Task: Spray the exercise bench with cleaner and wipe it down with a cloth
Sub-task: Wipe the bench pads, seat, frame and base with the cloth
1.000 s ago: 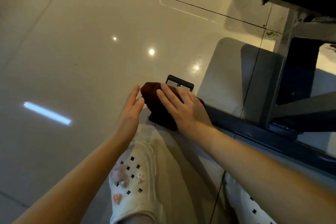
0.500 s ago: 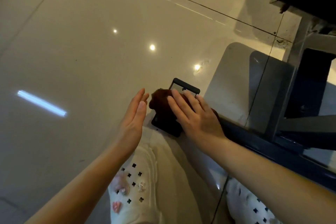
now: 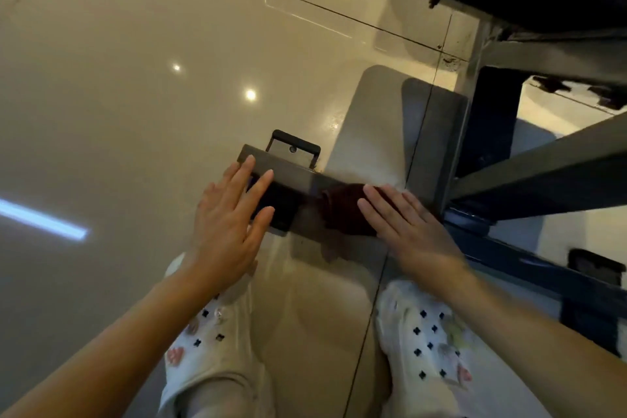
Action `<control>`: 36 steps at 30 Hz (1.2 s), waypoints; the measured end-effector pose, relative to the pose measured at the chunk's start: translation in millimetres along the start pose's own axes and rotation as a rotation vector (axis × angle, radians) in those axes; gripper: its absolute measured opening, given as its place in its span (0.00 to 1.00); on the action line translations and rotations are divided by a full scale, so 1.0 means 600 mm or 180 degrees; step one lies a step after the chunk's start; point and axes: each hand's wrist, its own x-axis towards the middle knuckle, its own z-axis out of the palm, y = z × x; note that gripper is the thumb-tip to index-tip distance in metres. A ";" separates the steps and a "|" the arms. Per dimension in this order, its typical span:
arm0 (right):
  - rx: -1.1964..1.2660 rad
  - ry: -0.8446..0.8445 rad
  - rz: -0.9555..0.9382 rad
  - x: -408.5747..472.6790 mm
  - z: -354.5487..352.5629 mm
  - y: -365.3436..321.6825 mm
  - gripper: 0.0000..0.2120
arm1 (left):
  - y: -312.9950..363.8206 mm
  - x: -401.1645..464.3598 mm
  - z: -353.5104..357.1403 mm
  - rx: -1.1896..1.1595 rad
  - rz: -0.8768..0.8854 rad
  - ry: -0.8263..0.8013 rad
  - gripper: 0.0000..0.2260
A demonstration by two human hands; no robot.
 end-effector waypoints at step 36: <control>0.0440 -0.0713 -0.0078 0.192 -0.065 -0.114 0.47 | -0.012 0.004 -0.042 -0.1076 -0.1357 0.0140 0.23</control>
